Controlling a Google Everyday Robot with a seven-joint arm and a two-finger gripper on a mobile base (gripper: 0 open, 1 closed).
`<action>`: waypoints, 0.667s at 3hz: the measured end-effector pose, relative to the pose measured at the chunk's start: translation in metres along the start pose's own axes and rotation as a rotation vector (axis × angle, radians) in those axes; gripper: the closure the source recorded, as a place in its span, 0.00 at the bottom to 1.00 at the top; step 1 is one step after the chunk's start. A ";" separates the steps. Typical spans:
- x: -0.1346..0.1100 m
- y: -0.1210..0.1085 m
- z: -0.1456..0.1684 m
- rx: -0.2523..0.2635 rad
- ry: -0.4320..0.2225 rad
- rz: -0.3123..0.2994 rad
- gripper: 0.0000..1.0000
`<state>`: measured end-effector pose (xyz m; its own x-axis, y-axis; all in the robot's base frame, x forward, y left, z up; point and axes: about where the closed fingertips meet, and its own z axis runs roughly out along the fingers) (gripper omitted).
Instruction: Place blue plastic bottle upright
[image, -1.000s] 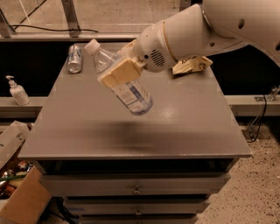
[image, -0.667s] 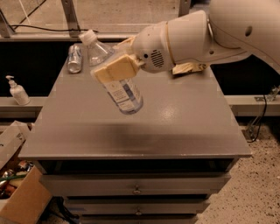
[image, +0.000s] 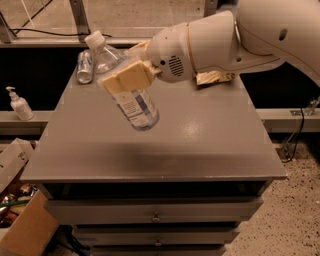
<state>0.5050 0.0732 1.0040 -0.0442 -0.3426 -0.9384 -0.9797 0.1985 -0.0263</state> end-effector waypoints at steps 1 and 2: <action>0.000 0.001 0.005 0.028 -0.074 0.022 1.00; 0.000 -0.001 0.014 0.070 -0.193 0.053 1.00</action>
Offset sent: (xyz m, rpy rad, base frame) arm 0.0210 0.0207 -0.0056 0.4351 -0.0664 -0.1766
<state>0.5087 0.0856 0.9990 -0.0510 -0.1491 -0.9875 -0.9609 0.2769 0.0078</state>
